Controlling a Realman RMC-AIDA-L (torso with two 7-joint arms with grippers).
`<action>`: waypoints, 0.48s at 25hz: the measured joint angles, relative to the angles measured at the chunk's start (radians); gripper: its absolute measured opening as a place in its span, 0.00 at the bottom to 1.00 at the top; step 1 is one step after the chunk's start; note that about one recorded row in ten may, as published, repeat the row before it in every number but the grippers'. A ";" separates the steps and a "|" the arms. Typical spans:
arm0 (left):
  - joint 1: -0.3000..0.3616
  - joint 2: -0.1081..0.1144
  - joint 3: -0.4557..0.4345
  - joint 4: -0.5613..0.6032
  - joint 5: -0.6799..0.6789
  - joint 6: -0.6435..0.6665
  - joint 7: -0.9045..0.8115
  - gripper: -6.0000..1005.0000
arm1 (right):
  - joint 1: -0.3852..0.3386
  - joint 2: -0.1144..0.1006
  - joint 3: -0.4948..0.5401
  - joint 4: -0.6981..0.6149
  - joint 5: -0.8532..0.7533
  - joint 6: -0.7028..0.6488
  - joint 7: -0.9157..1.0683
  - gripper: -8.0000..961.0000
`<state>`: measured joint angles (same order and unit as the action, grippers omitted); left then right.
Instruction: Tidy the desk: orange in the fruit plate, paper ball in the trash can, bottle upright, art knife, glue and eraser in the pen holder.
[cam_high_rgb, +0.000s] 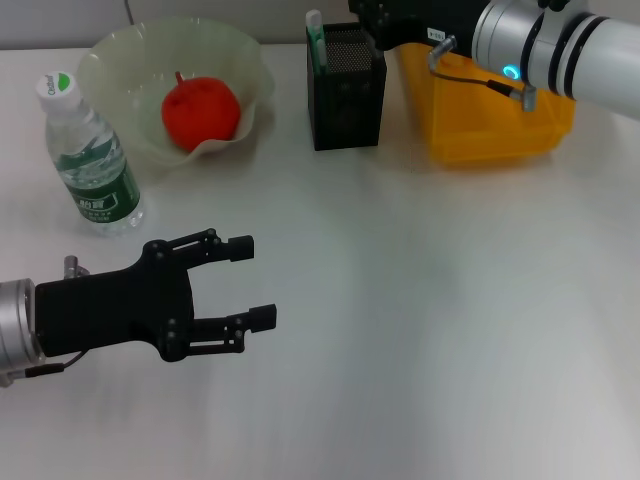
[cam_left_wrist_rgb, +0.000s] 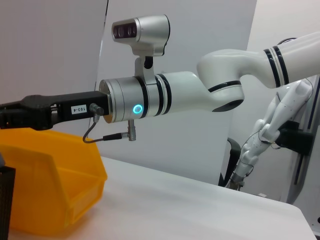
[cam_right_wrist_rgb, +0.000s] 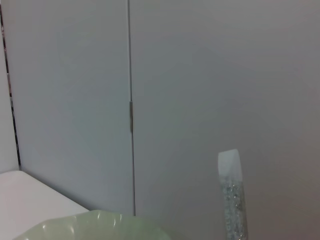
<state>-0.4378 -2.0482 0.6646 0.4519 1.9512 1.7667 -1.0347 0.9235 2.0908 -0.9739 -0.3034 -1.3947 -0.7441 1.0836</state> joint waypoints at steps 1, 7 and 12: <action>-0.001 0.000 0.000 0.000 0.000 0.000 0.000 0.84 | 0.001 0.000 0.002 0.003 0.001 0.000 0.005 0.23; -0.002 0.000 0.000 0.001 0.000 0.001 0.001 0.84 | 0.004 0.000 0.000 0.007 0.002 0.001 0.035 0.27; 0.000 0.000 0.000 0.001 0.000 0.001 0.007 0.84 | 0.008 -0.002 0.000 0.016 0.002 0.002 0.039 0.30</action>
<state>-0.4378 -2.0478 0.6641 0.4526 1.9512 1.7673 -1.0276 0.9311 2.0887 -0.9741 -0.2871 -1.3928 -0.7424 1.1223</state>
